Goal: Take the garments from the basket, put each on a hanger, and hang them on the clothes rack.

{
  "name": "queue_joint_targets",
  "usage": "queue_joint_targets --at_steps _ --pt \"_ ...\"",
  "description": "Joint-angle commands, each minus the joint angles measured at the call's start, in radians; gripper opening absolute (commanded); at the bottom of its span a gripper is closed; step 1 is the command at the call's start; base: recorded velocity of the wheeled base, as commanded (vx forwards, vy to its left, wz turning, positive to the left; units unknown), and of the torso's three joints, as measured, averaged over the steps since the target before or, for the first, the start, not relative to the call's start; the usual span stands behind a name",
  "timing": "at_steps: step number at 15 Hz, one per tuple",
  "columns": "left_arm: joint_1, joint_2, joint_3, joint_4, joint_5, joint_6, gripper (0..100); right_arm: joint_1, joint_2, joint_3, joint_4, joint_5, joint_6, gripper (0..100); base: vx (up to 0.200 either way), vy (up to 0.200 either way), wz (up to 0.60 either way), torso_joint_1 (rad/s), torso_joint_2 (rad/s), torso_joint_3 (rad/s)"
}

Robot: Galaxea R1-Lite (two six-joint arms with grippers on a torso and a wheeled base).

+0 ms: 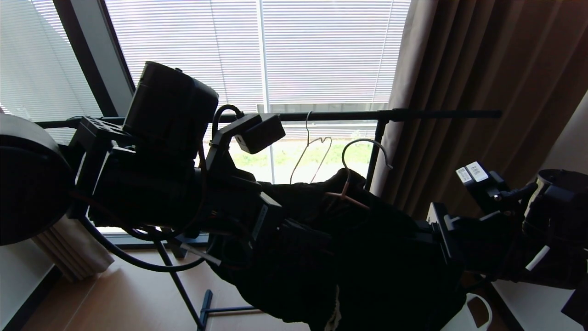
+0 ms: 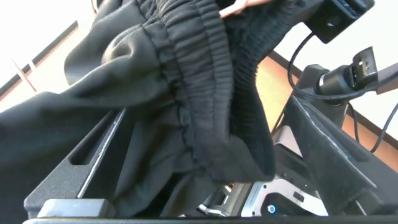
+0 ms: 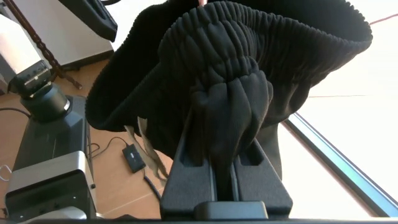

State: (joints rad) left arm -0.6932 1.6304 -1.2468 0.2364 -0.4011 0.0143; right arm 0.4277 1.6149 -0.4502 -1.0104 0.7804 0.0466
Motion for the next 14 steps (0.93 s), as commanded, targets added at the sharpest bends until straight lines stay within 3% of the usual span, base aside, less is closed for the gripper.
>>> queue_joint_targets --at_steps 1,4,8,10,12,13,14 --pt "0.008 -0.049 0.015 0.0 0.001 0.003 100 -0.001 0.002 -0.002 0.0 0.0 0.001 0 0.0 0.0 0.0 0.0 0.0 0.0" --pt "0.049 -0.149 0.072 0.0 0.002 0.019 100 -0.013 -0.003 -0.005 0.0 0.007 0.021 0 0.0 0.0 0.0 0.0 0.0 0.0" --pt "0.115 -0.279 0.135 0.004 0.002 0.105 100 -0.015 -0.021 0.002 0.009 0.048 0.019 0 0.0 0.0 0.0 0.0 0.0 0.0" --pt "0.17 -0.314 0.144 0.004 0.002 0.182 100 -0.013 -0.015 0.007 0.012 0.051 0.018 0 0.0 0.0 0.0 0.0 0.0 0.0" --pt "0.231 -0.31 0.145 0.0 -0.004 0.299 100 -0.012 -0.012 0.007 0.016 0.053 0.018 0 0.0 0.0 0.0 0.0 0.0 0.0" --pt "0.267 -0.304 0.161 -0.003 -0.039 0.421 100 -0.006 -0.023 -0.001 0.065 0.053 0.018 0 0.0 0.0 0.0 0.0 0.0 0.0" --pt "0.285 -0.296 0.179 -0.022 -0.124 0.507 100 0.006 -0.038 -0.01 0.102 0.053 0.018 0 0.0 0.0 0.0 0.0 0.0 0.0"
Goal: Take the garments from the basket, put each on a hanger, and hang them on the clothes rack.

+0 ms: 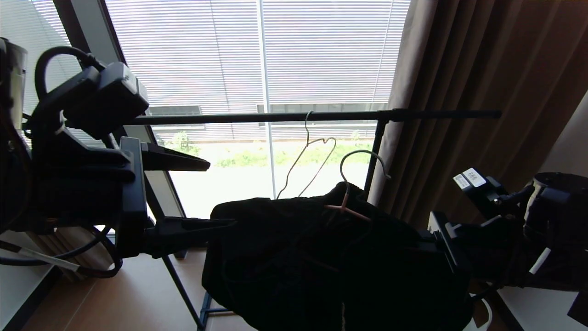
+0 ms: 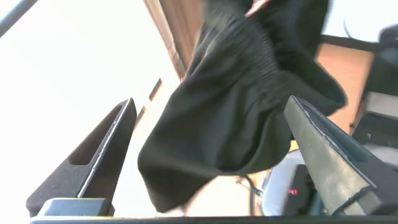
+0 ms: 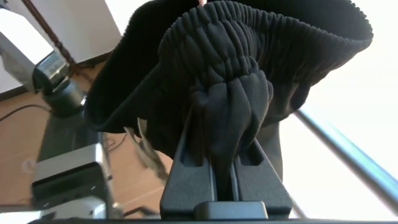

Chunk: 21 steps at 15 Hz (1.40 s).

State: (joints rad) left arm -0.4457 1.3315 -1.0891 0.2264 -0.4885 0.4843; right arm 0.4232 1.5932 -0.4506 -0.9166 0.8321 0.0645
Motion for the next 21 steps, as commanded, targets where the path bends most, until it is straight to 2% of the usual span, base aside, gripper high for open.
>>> queue_joint_targets --at_steps 1,2,4,5,7,8,10,14,21 --pt "0.048 0.006 0.041 -0.042 -0.113 0.071 100 0.028 -0.025 -0.013 0.027 0.001 0.0 0 0.0 0.0 0.0 0.0 0.0 0.0" --pt "0.09 0.017 0.087 -0.116 -0.216 0.123 100 0.046 -0.035 -0.016 0.054 0.001 0.0 0 0.0 0.0 0.0 0.0 0.0 0.0" --pt "0.121 0.038 0.19 -0.211 -0.3 0.197 100 0.08 -0.042 -0.016 0.065 0.001 0.0 0 0.0 0.0 0.0 0.0 0.0 0.0" --pt "0.133 0.043 0.221 -0.233 -0.318 0.208 100 0.083 -0.044 -0.017 0.065 0.001 0.0 0 0.0 0.0 0.0 0.0 0.0 0.0" --pt "0.18 0.068 0.259 -0.265 -0.332 0.297 100 0.104 -0.041 -0.034 0.073 0.001 0.0 0 0.0 0.0 0.0 0.0 0.0 0.0" --pt "0.188 0.084 0.259 -0.266 -0.363 0.316 100 0.109 -0.041 -0.046 0.096 0.001 0.0 0 0.0 0.0 0.0 0.0 0.0 0.0" --pt "0.191 0.114 0.256 -0.268 -0.418 0.321 100 0.126 -0.044 -0.074 0.154 0.001 -0.002 0 0.0 0.0 0.0 0.0 0.0 0.0" --pt "0.163 0.17 0.258 -0.268 -0.486 0.321 100 0.134 -0.021 -0.092 0.156 0.001 -0.002 0 0.0 0.0 0.0 0.0 0.0 0.0" --pt "0.121 0.227 0.241 -0.309 -0.493 0.3 100 0.183 0.03 -0.128 0.156 0.001 -0.002 0 0.0 0.0 0.0 0.0 0.0 0.0"
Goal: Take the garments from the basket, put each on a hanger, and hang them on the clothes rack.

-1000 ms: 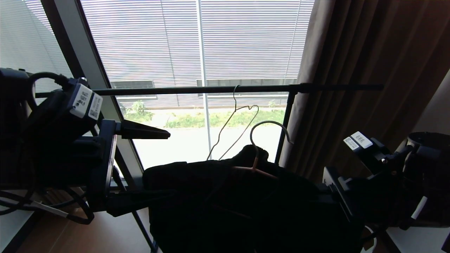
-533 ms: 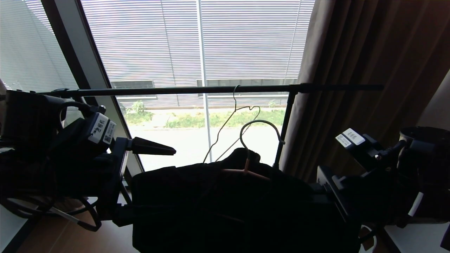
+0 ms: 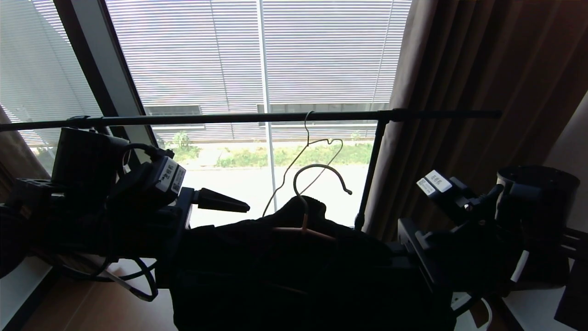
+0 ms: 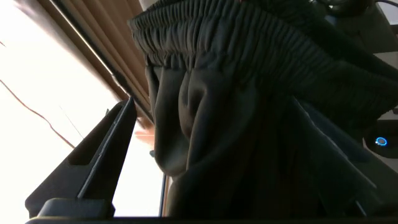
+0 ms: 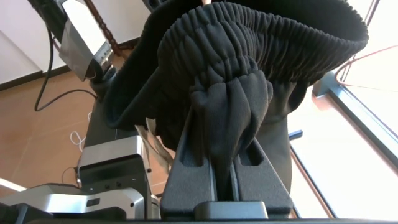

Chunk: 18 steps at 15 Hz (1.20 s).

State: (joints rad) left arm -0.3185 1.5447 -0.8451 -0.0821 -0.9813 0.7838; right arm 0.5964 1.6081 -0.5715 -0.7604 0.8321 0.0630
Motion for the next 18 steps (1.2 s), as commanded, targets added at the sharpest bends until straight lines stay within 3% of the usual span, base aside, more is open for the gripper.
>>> queue_joint_targets --at_steps 1,11,12,18 --pt "-0.008 0.015 -0.002 -0.001 0.0 -0.001 100 0.017 0.015 -0.008 -0.002 0.001 0.0 0 0.0 0.0 0.0 0.0 0.0 0.0" --pt "-0.02 0.018 0.0 -0.001 0.007 -0.064 100 0.056 -0.019 -0.014 -0.011 0.033 -0.02 0 0.0 0.0 0.0 0.0 0.0 0.0" --pt "-0.02 0.018 -0.005 -0.001 0.007 -0.071 0 0.054 -0.016 -0.016 -0.013 0.032 -0.02 0 0.0 0.0 0.0 0.0 0.0 0.0" --pt "0.003 0.022 -0.02 -0.002 0.004 -0.117 0 0.008 0.039 -0.064 -0.016 0.033 -0.02 0 0.0 0.0 0.0 0.0 0.0 0.0"
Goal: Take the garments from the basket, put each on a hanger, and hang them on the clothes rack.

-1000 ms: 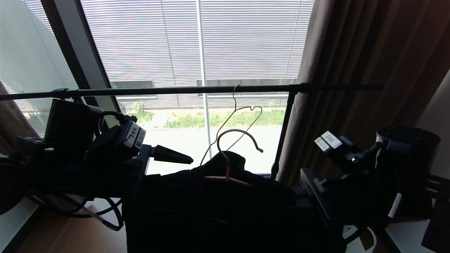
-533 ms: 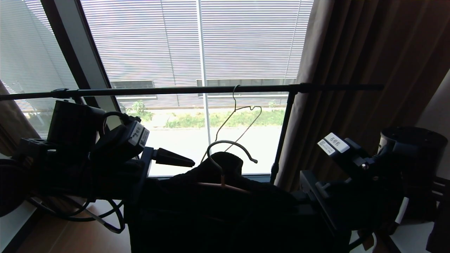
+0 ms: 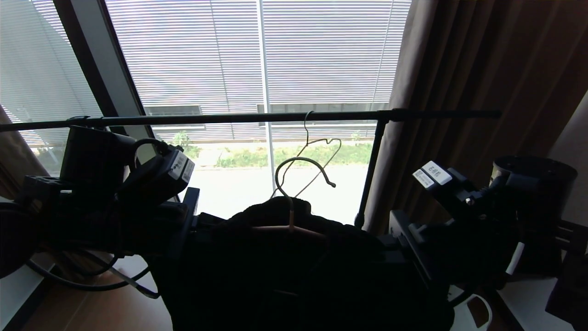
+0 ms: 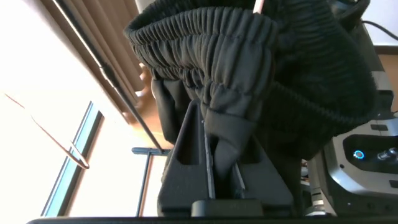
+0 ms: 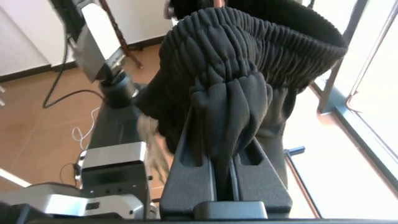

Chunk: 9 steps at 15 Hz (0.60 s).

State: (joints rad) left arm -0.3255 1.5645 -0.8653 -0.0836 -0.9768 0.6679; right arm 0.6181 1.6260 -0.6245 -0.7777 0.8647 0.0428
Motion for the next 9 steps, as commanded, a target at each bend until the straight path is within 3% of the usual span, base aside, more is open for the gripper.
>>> queue_joint_targets --at_steps 1,8,9 --pt "0.014 0.002 0.0 -0.001 0.0 -0.005 0 -0.017 0.026 -0.018 0.001 0.0 0.0 0 0.0 0.0 0.0 0.0 0.0 0.0" --pt "0.033 0.035 -0.043 -0.002 -0.002 -0.129 0 -0.077 0.08 -0.067 0.005 0.002 -0.009 0 0.0 0.0 0.0 0.0 0.0 0.0" --pt "0.039 0.035 -0.04 -0.002 -0.002 -0.136 0 -0.09 0.086 -0.06 0.006 0.004 -0.034 100 0.0 0.0 0.0 0.0 0.0 0.0"
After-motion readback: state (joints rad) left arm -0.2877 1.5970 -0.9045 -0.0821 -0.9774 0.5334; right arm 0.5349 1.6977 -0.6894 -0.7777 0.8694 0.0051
